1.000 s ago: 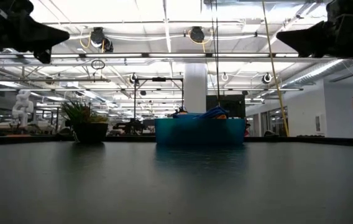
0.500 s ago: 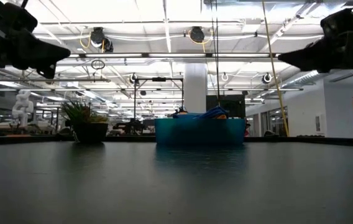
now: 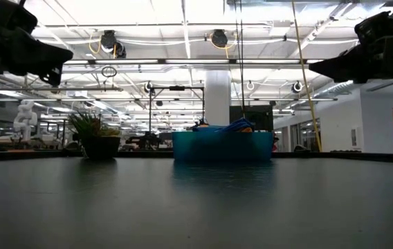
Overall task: Fold microfiber towels
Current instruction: Return to Home Position
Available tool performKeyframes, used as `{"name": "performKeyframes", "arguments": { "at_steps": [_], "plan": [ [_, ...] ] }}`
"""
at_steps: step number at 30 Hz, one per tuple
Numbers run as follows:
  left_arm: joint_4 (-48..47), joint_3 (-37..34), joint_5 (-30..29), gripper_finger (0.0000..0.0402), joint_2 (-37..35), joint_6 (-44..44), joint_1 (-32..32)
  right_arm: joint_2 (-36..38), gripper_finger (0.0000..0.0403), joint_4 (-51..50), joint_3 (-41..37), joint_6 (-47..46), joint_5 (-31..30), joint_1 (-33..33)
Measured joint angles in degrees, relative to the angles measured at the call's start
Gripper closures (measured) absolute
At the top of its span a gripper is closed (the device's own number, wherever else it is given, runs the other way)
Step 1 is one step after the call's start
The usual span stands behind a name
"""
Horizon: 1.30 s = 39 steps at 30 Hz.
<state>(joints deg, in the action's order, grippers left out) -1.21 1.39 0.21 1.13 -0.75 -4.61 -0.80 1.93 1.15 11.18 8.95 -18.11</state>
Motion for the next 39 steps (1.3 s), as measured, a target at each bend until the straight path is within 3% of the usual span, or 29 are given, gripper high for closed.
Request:
{"name": "performKeyframes", "arguments": {
  "at_steps": [15,32,39],
  "plan": [
    [0.4,0.0,-0.3,0.0369,0.0,0.7,-0.7,0.0,0.0385,1.1,0.0,-1.7,0.0,0.0],
    [1.1,-0.1,-0.3,0.0399,0.0,0.4,-0.7,0.0,0.0385,1.2,0.0,-1.5,0.1,0.0],
    [1.2,-0.1,-0.3,0.0375,0.0,0.4,-0.7,0.0,0.0385,1.2,0.0,-1.5,0.1,0.0]
  ]
}}
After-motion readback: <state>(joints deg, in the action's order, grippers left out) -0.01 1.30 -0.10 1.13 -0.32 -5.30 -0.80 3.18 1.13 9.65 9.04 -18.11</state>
